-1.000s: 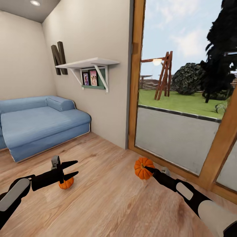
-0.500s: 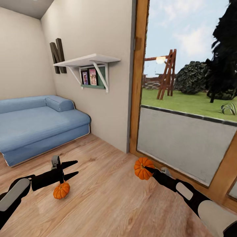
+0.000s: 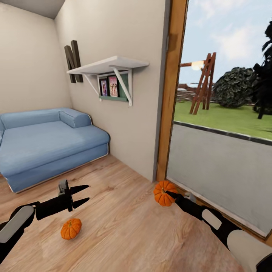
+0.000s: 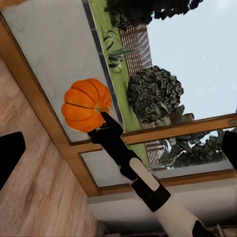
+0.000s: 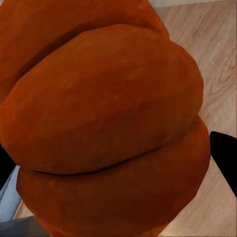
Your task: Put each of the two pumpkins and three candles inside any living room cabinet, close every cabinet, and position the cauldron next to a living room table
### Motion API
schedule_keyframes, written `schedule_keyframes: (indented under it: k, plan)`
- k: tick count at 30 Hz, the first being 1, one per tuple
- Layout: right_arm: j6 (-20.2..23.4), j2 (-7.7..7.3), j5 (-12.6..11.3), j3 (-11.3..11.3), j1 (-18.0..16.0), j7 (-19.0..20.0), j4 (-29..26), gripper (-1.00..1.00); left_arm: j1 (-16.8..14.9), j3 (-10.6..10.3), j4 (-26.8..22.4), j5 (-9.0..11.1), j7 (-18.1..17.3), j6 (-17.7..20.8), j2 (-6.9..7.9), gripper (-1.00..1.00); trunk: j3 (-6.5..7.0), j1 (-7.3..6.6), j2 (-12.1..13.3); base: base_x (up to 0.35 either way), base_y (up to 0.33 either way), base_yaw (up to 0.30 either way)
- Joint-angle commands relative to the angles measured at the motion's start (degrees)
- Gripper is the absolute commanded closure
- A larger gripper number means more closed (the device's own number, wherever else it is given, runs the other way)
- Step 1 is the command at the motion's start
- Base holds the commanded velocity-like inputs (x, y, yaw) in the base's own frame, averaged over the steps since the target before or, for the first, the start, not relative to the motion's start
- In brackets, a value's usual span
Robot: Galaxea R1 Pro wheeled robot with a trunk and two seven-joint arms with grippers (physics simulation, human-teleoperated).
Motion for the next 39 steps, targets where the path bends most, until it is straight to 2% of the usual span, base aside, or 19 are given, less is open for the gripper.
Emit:
schedule_keyframes:
  k: [1,12,23,39]
  plan:
    - [0.37,-0.06,-0.83,0.07,-0.05,-0.02,-0.08,1.0,-0.08,-0.16,0.07,-0.06,-0.34,0.08,0.03,-1.0,-0.06,0.02,-0.03,0.326,0.0,0.285]
    - [0.4,-0.06,-0.81,0.07,-0.05,-0.01,-0.08,1.0,-0.1,-0.13,0.07,-0.12,-0.36,0.08,0.03,-1.0,-0.06,0.02,-0.03,0.33,0.011,0.289]
    - [0.46,-0.06,-0.81,0.07,-0.05,-0.01,-0.08,1.0,-0.09,-0.09,0.16,-0.08,-0.41,0.08,0.03,-1.0,-0.06,0.02,-0.03,0.322,0.139,0.272]
    - [0.37,-0.06,-0.81,0.07,-0.05,-0.01,-0.08,1.0,-0.09,-0.09,0.16,-0.23,-0.38,0.08,0.03,-1.0,-0.06,0.02,-0.03,0.29,0.178,0.019]
